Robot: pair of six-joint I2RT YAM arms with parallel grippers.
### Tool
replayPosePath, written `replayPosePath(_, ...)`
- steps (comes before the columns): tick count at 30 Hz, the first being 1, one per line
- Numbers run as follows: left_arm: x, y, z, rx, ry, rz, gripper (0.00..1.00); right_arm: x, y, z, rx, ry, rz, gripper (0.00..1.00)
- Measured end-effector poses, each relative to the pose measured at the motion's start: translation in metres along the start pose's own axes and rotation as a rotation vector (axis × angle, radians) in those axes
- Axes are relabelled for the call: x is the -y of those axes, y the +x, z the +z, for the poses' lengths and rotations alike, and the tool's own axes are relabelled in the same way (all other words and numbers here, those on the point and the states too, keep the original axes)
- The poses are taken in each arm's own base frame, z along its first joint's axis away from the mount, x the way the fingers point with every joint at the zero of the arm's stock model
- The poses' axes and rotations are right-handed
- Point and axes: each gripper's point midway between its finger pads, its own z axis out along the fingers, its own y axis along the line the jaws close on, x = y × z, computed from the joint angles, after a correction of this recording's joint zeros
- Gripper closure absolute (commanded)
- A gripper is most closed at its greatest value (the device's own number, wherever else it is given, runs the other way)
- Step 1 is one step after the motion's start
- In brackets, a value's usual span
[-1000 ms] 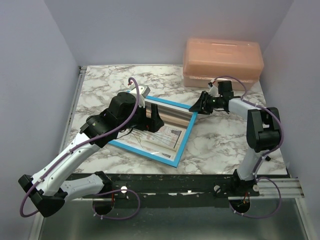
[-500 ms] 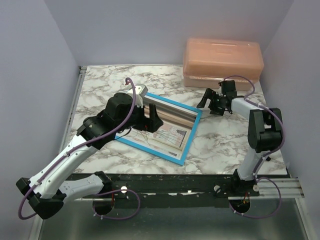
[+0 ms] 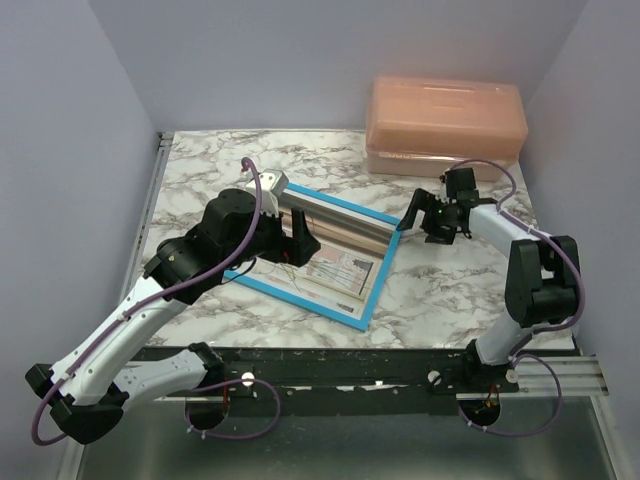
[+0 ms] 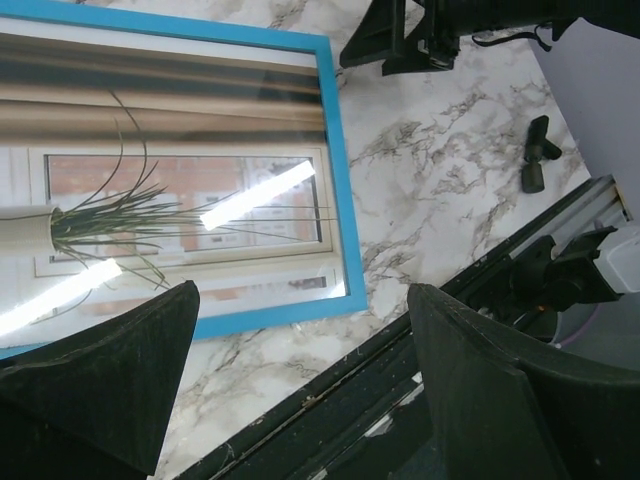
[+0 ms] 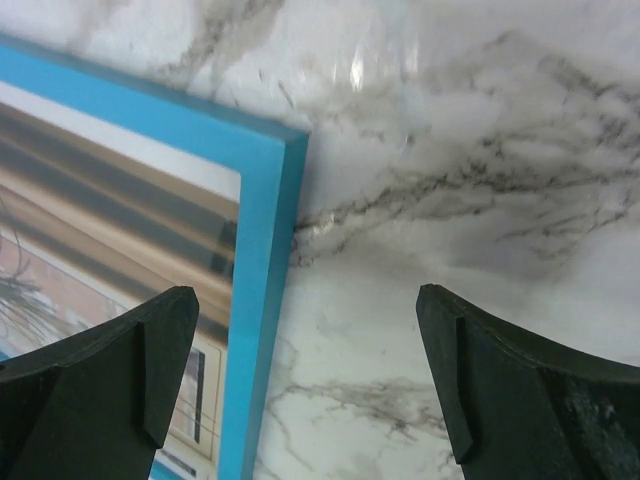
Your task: Put the photo into the frame
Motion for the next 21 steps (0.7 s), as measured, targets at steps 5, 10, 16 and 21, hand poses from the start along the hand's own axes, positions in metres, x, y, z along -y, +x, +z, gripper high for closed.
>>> replayPosePath(5,-0.009,0.002,-0.001,-0.010,-0.051,0.013,0.12,-0.012,0.049,0.000,-0.118,0.016,-0.051,0.03)
replayPosePath(10,-0.016,0.002,0.001,-0.022,-0.089,0.035,0.12,-0.044,0.095,0.005,-0.203,0.022,-0.192,0.13)
replayPosePath(16,-0.020,0.006,0.000,-0.040,-0.104,0.048,0.12,-0.045,0.114,0.011,-0.223,0.113,-0.282,0.39)
replayPosePath(21,-0.021,0.006,0.000,-0.041,-0.105,0.052,0.11,-0.041,0.109,0.015,-0.201,0.183,-0.306,0.69)
